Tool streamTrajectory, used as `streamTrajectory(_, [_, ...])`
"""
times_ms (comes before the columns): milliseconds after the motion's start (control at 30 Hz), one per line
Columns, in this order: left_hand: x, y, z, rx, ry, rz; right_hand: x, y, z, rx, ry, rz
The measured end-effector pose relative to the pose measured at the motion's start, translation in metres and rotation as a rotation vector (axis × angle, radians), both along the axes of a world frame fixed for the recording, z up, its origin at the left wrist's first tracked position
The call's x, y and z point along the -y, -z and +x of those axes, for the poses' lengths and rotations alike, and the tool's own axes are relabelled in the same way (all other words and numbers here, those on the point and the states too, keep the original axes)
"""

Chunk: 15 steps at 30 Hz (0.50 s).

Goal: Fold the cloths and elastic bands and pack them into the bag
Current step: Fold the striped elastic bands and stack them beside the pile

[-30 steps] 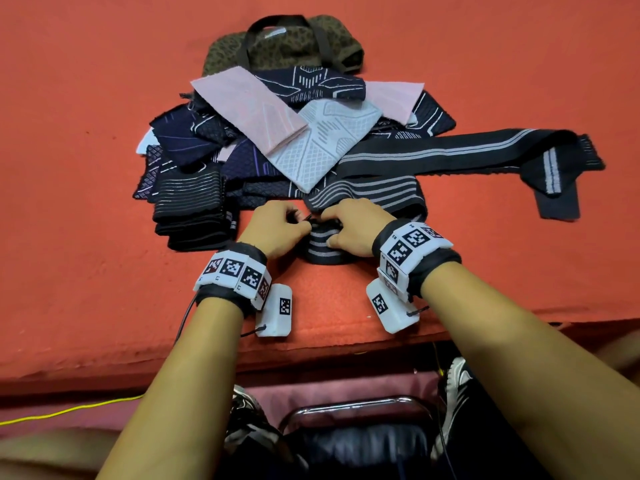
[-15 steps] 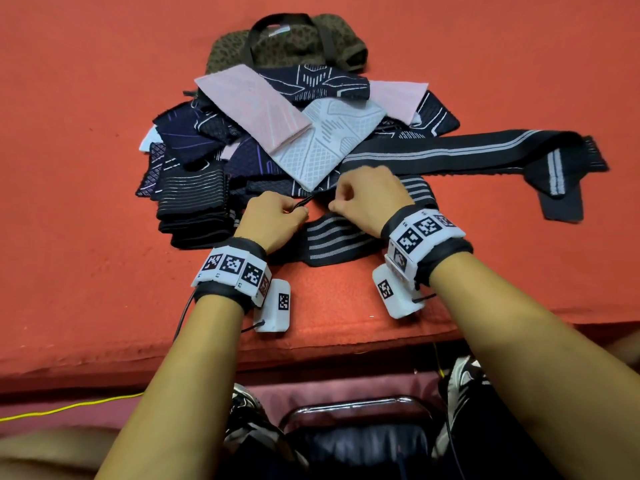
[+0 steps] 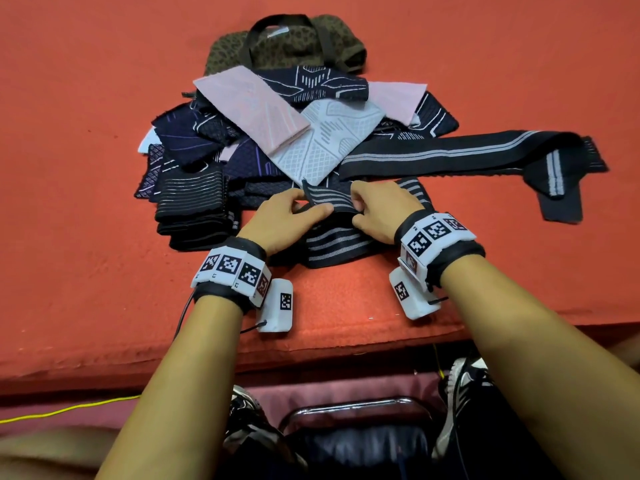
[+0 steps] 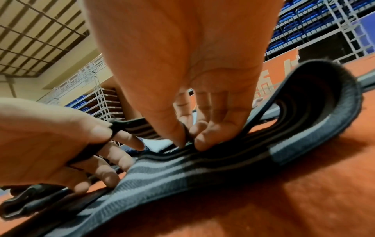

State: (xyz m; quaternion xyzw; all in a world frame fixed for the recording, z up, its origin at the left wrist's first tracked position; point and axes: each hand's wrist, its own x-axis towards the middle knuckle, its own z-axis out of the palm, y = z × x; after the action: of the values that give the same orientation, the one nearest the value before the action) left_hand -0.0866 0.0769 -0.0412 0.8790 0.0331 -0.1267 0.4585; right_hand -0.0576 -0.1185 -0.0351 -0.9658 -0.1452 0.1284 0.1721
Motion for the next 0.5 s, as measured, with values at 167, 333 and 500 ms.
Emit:
streamTrajectory(167, [0.001, -0.001, 0.004, 0.1, -0.059, 0.074, -0.001, -0.006, -0.001, -0.055, -0.055, 0.013])
streamTrajectory(333, [-0.002, 0.003, 0.005, -0.012, 0.039, 0.16, 0.008, -0.019, 0.0, -0.219, -0.092, -0.066])
streamTrajectory(500, [0.001, -0.002, 0.002, -0.088, 0.08, 0.24, -0.003, -0.018, -0.002, -0.117, -0.122, 0.07])
